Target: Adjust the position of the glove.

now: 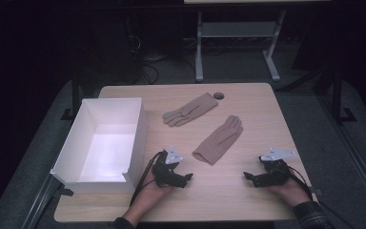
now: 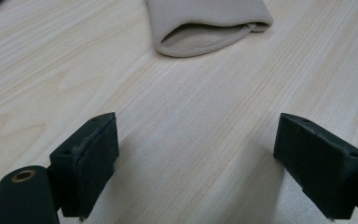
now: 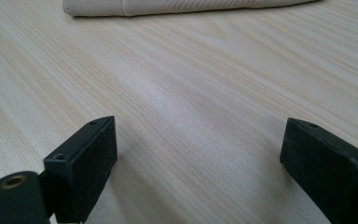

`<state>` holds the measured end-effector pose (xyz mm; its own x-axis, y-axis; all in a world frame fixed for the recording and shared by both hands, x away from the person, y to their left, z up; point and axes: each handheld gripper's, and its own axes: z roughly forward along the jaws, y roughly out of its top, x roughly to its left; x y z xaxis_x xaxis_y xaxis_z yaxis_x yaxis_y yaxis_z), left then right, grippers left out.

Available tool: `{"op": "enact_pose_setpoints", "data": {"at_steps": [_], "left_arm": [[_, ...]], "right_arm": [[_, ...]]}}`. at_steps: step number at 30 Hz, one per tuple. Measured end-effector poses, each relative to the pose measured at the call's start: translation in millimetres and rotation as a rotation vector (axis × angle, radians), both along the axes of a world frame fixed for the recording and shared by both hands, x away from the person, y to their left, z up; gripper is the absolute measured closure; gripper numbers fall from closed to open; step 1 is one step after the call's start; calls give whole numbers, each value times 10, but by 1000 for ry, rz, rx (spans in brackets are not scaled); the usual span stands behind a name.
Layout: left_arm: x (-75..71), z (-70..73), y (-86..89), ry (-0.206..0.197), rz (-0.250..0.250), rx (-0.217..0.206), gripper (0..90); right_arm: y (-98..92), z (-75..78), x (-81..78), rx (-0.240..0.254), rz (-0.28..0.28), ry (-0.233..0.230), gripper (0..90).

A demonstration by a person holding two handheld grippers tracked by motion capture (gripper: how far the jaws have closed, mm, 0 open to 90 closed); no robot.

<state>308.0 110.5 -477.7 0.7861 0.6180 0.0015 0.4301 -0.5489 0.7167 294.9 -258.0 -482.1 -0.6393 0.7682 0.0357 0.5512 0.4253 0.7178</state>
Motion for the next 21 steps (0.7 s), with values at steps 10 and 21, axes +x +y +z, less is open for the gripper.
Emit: {"op": "enact_pose_setpoints", "data": {"at_steps": [10,21], "left_arm": [[-4,1,3,0,2,-1,134],[-2,-1,12,-9,-16,-2,134]], "right_arm": [[15,58,58,-11,17,16,289],[261,193,204,40,110,22,725]]}}
